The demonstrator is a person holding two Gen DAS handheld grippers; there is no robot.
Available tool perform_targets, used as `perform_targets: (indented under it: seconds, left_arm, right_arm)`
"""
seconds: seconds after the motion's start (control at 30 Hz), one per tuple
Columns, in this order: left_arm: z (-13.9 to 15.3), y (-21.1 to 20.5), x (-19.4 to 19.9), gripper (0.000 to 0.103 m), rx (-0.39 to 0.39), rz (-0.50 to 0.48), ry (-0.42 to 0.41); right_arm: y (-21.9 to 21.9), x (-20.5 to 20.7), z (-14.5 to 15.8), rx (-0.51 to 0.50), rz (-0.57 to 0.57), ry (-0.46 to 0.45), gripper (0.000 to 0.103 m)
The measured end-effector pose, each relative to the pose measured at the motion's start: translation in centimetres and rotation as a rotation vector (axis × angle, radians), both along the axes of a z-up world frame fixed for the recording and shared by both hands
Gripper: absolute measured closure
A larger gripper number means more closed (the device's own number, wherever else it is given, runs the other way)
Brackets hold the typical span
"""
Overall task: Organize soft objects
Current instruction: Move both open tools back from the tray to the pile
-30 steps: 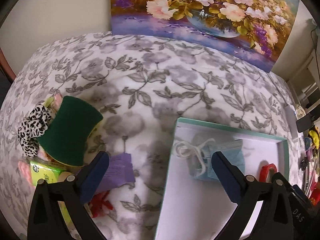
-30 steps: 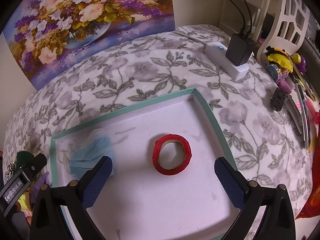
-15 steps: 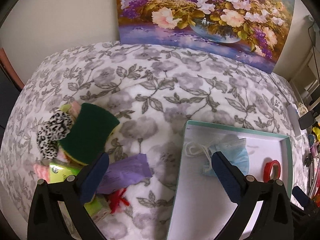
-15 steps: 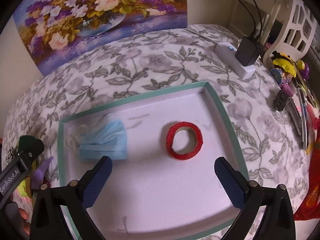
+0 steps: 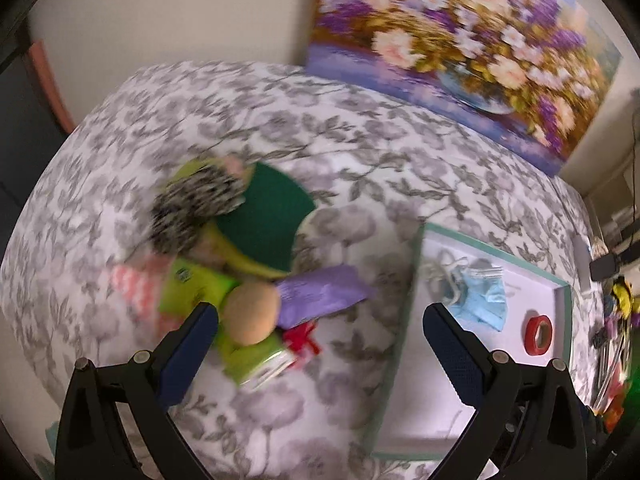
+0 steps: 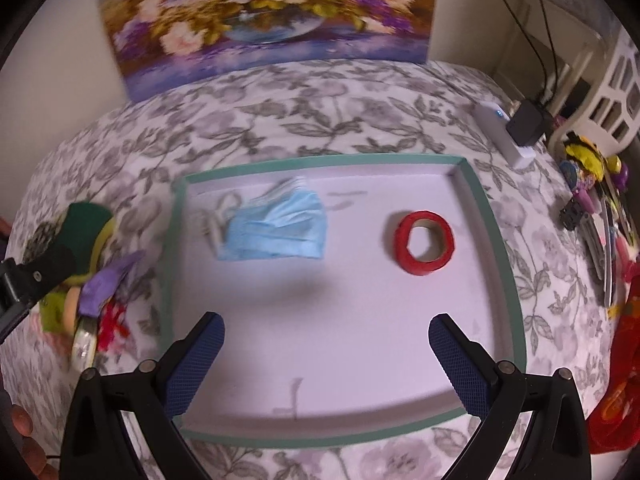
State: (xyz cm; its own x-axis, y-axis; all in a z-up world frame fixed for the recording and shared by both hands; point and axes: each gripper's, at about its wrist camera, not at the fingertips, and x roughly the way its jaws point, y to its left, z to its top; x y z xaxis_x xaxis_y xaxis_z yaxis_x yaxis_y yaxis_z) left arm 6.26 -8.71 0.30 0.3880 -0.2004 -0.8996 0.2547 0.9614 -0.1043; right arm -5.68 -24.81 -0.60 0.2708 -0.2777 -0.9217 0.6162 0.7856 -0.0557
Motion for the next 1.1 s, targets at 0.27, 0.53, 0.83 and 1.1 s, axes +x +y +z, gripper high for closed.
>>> perform_targets:
  seconds: [0.27, 0.53, 0.83, 1.1]
  left_arm:
    - [-0.5, 5.1, 0.2, 0.001, 0.097, 0.125, 0.017]
    - [-1.5, 10.4, 1.9, 0.001, 0.054, 0.249, 0.09]
    - [-2.3, 14.0, 3.1, 0.001, -0.016, 0.318, 0.121]
    - [-3.3, 15.7, 3.8, 0.001, -0.11, 0.357, 0.161]
  right_arm:
    - [4.1, 1.2, 0.3, -0.014, 0.087, -0.002, 0.0]
    - [7.9, 3.8, -1.0, 0.074, 0.182, -0.015, 0.0]
    - [10.6, 6.1, -2.4, 0.203, 0.235, -0.053, 0.0]
    - [10.8, 7.4, -3.3, 0.289, 0.228, -0.103, 0.0]
